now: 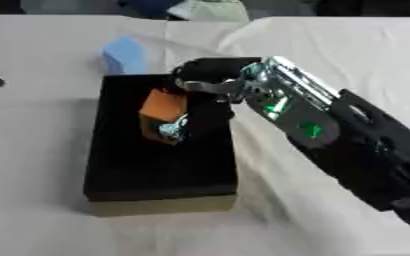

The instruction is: Pick up objects on the table and place them in the box.

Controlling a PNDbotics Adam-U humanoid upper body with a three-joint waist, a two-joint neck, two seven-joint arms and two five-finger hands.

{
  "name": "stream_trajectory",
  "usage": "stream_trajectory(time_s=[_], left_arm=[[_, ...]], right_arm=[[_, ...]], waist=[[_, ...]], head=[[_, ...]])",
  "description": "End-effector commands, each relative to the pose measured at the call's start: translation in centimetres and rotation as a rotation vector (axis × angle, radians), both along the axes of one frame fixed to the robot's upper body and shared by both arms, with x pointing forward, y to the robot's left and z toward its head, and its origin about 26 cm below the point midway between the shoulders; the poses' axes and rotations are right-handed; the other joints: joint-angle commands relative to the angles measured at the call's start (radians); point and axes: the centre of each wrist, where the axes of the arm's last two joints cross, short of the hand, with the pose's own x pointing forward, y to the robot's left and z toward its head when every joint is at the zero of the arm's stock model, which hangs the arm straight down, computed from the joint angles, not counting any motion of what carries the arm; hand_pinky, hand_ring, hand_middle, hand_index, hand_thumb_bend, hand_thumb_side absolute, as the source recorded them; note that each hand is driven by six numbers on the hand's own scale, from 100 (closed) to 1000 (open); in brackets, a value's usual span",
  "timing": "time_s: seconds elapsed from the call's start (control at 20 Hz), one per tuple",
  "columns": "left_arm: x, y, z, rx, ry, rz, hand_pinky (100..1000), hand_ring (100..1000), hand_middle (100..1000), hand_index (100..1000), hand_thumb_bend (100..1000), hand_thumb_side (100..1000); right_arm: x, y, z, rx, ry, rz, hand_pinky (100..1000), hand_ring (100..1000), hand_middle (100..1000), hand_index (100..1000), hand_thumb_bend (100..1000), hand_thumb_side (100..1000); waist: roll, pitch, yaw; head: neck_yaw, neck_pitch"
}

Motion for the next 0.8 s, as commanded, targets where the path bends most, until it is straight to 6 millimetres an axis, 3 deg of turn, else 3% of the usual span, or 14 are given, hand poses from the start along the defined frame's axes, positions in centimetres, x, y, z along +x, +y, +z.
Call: stream_trajectory(time_s=[0.05,0.3,0.45,0.8], left_arm=[[-0.15,0.07,0.65,0.011,-0.021,-0.007,761,634,692,716,100,971],[-0.13,0.0,0.67,0.011,-0.021,-0.009,761,634,692,716,100,971],[-0.13,0.0,0.68,0.013,-0.019,-0.009,761,634,693,716,100,972],[-0.12,-0.01,0.69,0.012,-0.018,-0.008,759,633,692,715,100,972]], right_arm=[[0.33,0.05,0.15,-0.043,-0.034,-0.003,810,820,748,878,100,927],[0.8,0.28,-0.14,-0.117,-0.043,0.006,847,881,815,932,100,991],[0.96,0.42,0.01,-0.154,-0.06,0.013,856,891,825,951,233,1000],[1.23,0.24,0.56,-0.182,-0.105,0.0,879,916,838,968,380,1000]], waist=[[0.004,-0.017,0.002],[0.003,-0.016,0.007],[0.003,-0.016,0.008],[0.001,-0.015,0.008]], head=[[-0.005,0.0],[-0.007,0.0],[-0.008,-0.002],[-0.006,-0.004]])
